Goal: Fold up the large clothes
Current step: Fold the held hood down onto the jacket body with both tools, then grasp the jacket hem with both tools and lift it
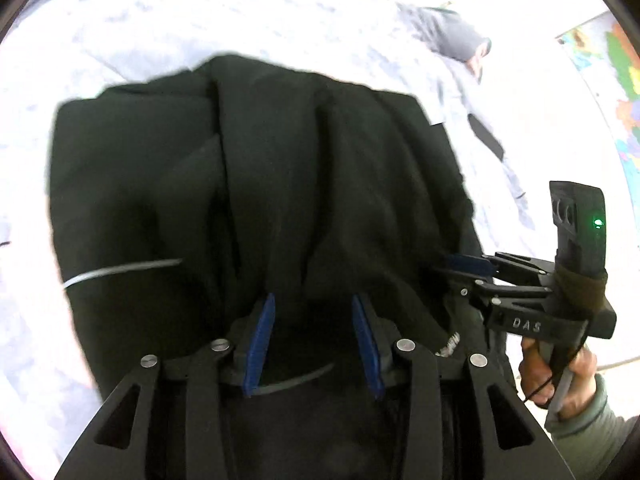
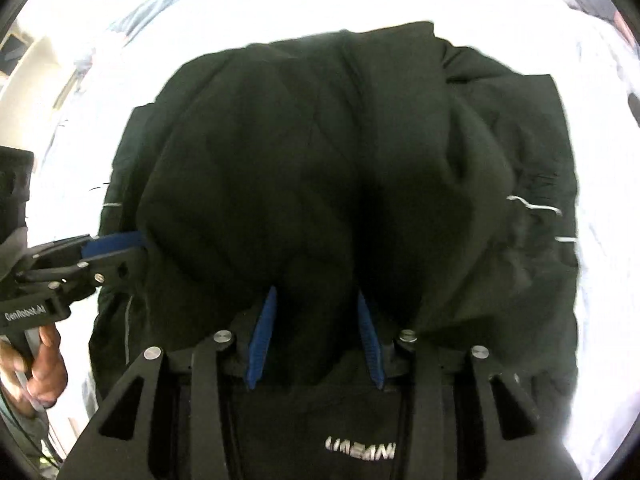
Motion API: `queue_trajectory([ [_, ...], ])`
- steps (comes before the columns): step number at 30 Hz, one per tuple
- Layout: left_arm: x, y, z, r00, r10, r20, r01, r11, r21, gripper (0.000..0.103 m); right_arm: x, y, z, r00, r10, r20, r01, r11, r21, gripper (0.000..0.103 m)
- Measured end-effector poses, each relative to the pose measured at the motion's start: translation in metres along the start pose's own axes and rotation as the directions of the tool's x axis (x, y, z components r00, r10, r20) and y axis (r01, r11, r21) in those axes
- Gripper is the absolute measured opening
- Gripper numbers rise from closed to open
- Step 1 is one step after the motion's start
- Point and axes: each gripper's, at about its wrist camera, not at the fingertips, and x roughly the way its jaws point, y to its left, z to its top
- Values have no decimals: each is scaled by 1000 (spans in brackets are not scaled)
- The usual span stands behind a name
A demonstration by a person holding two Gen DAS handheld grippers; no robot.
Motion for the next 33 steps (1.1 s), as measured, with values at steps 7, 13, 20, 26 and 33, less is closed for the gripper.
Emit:
queue_trajectory([
  [7,-72,8,-57,997,39,70,-35,998,-51,42,-57,-6,-34,997,7,76,-10,999,48,45],
  [13,-122,21,-114,987,101,123,-85,988,-129,42,-92,-9,-83,994,-9,107,1,997,75,45],
  [20,-152,47,-174,980,126,155,-80,958,-277,42,-113,-21,-131,994,-21,107,9,994,112,45],
  [26,-144,43,-214,981,154,120,-105,935,-338,44,-124,-36,-165,996,-35,82,24,990,139,45],
  [33,-113,60,-259,987,163,-9,-149,875,-462,59,-131,-70,-202,995,-92,42,83,980,182,55],
])
